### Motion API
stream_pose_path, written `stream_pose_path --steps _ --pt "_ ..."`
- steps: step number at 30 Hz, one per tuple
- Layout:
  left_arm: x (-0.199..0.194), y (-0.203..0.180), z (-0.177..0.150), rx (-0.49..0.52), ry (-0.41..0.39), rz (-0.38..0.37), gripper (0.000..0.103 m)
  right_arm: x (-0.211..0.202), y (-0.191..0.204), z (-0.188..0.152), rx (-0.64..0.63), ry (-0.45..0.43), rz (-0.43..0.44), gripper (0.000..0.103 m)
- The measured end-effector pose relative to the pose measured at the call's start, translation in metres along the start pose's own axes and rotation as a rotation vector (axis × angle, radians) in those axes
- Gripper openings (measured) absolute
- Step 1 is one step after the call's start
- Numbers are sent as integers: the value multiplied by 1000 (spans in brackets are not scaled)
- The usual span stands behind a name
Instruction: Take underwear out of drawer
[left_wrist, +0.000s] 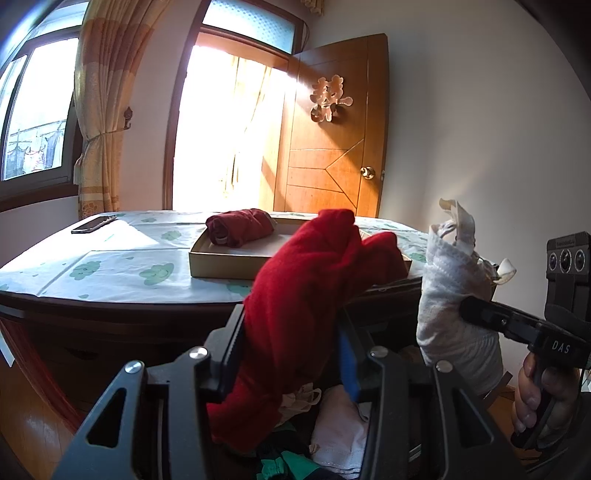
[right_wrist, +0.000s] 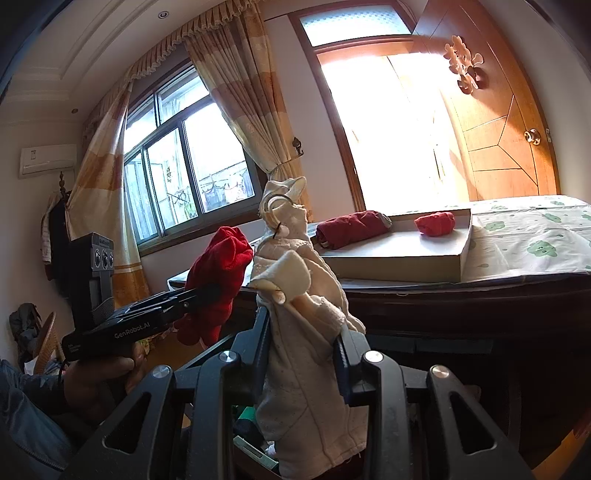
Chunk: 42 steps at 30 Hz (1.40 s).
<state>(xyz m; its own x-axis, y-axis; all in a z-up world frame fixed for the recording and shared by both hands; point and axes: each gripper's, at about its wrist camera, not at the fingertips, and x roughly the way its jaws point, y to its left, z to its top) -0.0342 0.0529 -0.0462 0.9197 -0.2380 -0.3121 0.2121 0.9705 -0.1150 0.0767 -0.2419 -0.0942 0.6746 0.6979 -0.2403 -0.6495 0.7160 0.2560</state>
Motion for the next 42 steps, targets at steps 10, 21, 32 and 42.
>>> stream_pose_path --steps 10,21,32,42 --pt "11 0 5 1 21 -15 43 7 3 11 -5 0 5 33" --pt "14 -3 12 2 20 -27 43 11 2 14 8 -3 13 33" --pt "21 -8 28 8 30 -39 43 13 -4 19 37 3 15 33" --pt "29 -15 41 27 27 -47 43 15 -8 29 55 -7 17 33"
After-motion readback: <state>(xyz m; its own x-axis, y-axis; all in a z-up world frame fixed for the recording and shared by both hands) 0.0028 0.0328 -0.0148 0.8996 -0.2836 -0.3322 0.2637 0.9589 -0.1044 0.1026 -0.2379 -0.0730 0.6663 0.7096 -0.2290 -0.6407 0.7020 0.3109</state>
